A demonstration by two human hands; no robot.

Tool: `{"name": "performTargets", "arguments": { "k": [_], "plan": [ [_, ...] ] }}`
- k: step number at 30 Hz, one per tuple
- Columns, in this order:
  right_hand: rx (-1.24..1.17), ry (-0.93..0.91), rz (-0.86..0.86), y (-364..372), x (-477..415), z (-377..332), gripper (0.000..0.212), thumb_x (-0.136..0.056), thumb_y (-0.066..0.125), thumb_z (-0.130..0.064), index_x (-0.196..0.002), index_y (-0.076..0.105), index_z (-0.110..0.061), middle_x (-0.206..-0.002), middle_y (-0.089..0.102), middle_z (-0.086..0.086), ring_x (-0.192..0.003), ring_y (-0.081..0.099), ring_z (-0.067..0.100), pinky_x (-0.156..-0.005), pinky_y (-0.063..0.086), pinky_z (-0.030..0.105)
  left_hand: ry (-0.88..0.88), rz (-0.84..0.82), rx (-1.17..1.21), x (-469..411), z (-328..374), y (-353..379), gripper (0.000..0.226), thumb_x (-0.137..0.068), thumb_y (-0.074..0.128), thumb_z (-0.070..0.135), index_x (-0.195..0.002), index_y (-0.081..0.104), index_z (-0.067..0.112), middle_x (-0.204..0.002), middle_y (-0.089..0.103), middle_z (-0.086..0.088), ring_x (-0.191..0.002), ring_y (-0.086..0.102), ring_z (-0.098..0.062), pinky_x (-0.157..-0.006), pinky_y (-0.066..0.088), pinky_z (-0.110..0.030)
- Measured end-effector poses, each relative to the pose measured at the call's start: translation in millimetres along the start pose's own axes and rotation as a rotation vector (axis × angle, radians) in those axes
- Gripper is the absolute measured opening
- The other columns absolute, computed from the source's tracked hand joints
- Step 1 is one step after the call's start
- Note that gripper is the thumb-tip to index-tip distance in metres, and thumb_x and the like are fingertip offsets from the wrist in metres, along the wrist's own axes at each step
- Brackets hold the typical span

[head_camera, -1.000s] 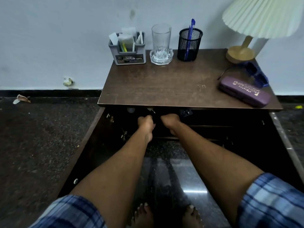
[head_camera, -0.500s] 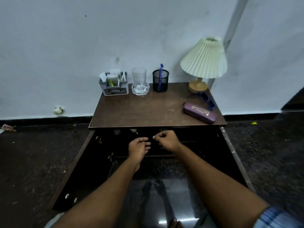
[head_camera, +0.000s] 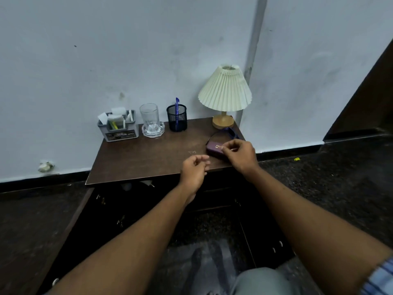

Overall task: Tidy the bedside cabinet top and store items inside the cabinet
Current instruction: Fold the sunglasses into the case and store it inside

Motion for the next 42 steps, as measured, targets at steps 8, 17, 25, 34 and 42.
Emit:
{"name": "performTargets", "arguments": {
  "k": [8, 17, 25, 34, 42],
  "plan": [
    [0.366, -0.014, -0.013, -21, -70, 40, 0.034, -0.082, 0.078, -0.039, -0.110, 0.073, -0.020, -0.119, 0.065, 0.009, -0.105, 0.066, 0.026, -0.092, 0.055, 0.037, 0.000, 0.123, -0.134, -58, -12, -5, 0.018, -0.090, 0.060, 0.013, -0.096, 0.069, 0.027, -0.097, 0.071, 0.005, -0.089, 0.064, -0.013, -0.087, 0.052, -0.030],
    [0.480, 0.080, -0.053, -5, -93, 48, 0.027, -0.081, 0.076, -0.031, -0.099, 0.077, -0.011, -0.100, 0.074, 0.013, -0.091, 0.069, 0.030, -0.081, 0.059, 0.040, -0.036, 0.129, -0.050, -74, -34, -13, 0.017, -0.089, 0.061, 0.008, -0.087, 0.072, 0.021, -0.096, 0.069, 0.008, -0.092, 0.064, -0.013, -0.094, 0.051, -0.029],
    [0.405, 0.128, 0.056, -19, -94, 44, 0.016, -0.082, 0.068, -0.017, -0.087, 0.076, -0.004, -0.087, 0.072, 0.017, -0.085, 0.066, 0.034, -0.068, 0.047, 0.031, -0.087, 0.078, -0.004, -73, -32, -14, 0.019, -0.090, 0.060, 0.005, -0.082, 0.070, 0.019, -0.096, 0.067, 0.001, -0.083, 0.058, -0.008, -0.081, 0.046, -0.019],
    [0.270, -0.030, 0.066, -16, -62, -24, 0.015, -0.086, 0.072, -0.018, -0.095, 0.080, -0.009, -0.095, 0.077, 0.008, -0.094, 0.069, 0.022, -0.080, 0.044, 0.021, -0.136, 0.121, -0.037, -50, -19, -68, 0.019, -0.090, 0.060, 0.007, -0.080, 0.070, 0.019, -0.075, 0.066, 0.003, -0.064, 0.053, -0.006, -0.061, 0.043, -0.020],
    [0.116, -0.091, -0.053, 31, -19, -75, 0.013, -0.090, 0.073, -0.023, -0.098, 0.077, -0.013, -0.086, 0.070, -0.006, -0.083, 0.065, 0.011, -0.078, 0.050, 0.026, -0.050, 0.192, -0.007, -23, 8, -124, 0.020, -0.093, 0.058, 0.002, -0.085, 0.068, 0.017, -0.090, 0.067, -0.005, -0.075, 0.056, -0.011, -0.068, 0.045, -0.020]
  ]
}}
Point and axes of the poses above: each hand's wrist, its own x-axis away from the middle knuckle, its own y-axis out of the palm, z = x × y, the point moved 8 cm from there along -x, towards the middle knuckle
